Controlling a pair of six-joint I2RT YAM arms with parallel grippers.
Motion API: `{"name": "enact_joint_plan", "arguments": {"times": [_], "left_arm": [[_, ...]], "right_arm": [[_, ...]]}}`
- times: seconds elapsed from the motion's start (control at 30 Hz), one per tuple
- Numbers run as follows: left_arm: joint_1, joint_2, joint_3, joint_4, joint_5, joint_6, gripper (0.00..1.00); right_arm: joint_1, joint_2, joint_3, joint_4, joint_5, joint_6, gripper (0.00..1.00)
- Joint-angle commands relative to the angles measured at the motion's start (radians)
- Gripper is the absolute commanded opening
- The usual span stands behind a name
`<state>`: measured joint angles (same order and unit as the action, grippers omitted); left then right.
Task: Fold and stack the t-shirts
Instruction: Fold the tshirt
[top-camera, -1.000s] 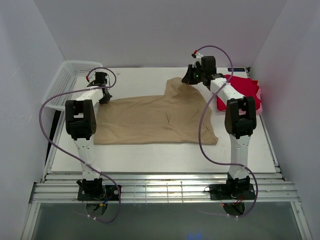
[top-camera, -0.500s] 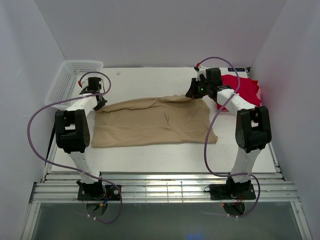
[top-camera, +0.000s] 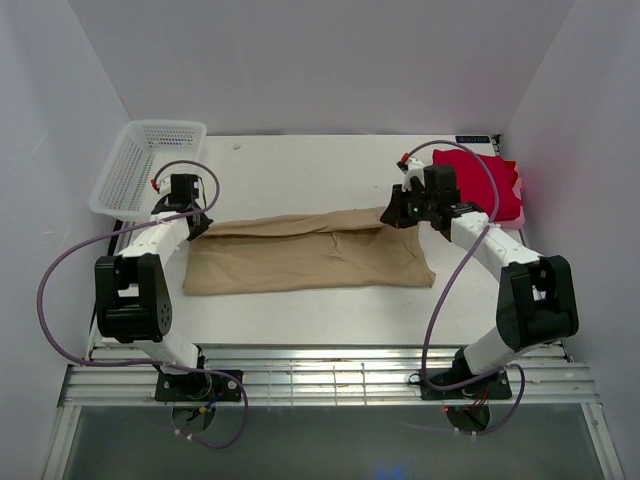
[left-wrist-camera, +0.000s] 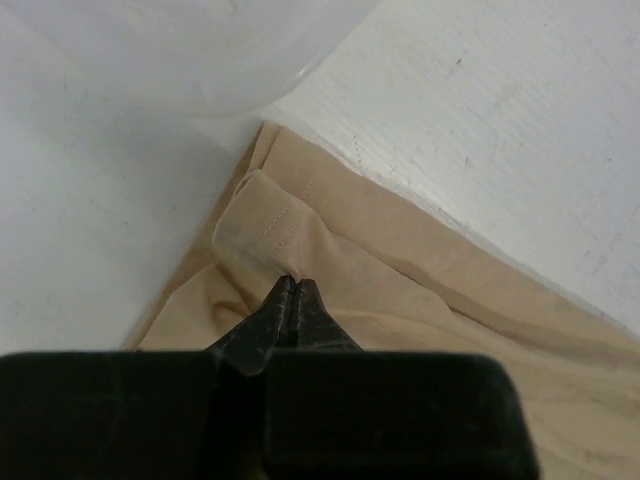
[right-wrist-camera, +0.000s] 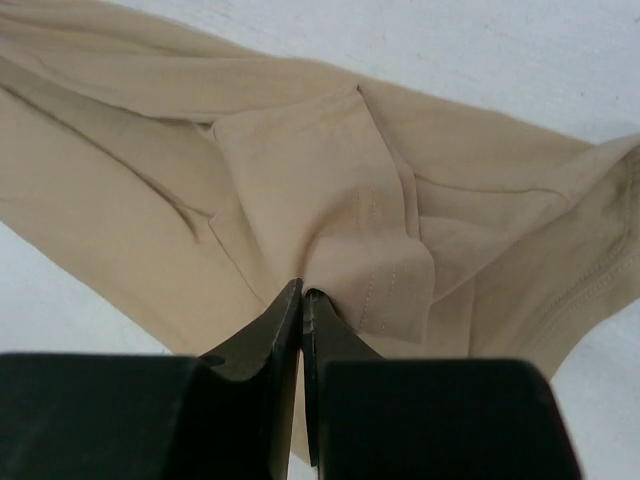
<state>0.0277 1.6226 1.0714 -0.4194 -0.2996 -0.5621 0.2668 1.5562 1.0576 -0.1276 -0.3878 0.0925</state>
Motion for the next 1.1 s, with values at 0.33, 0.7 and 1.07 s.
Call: {"name": "enact_joint_plan", "arguments": {"times": [0.33,0.7,1.07], "left_arm": [[-0.011,-0.196,-0.172,-0.002,0.013,0.025,0.00],[-0.011,-0.237,-0.217,-0.153,-0.133,-0.024,0.44],[-0.011,-0.106,-0.022,-0.136,-0.052,-0.071,0.41]], "right_arm": [[0.009,-0.208,-0.185,-0.007,0.029,-0.008,0.08],[0.012,-0.327,-0.358,-0.024,0.167,-0.013,0.58],[0.014,0.023,-0.050,0.048,0.081,0.015,0.58]]}}
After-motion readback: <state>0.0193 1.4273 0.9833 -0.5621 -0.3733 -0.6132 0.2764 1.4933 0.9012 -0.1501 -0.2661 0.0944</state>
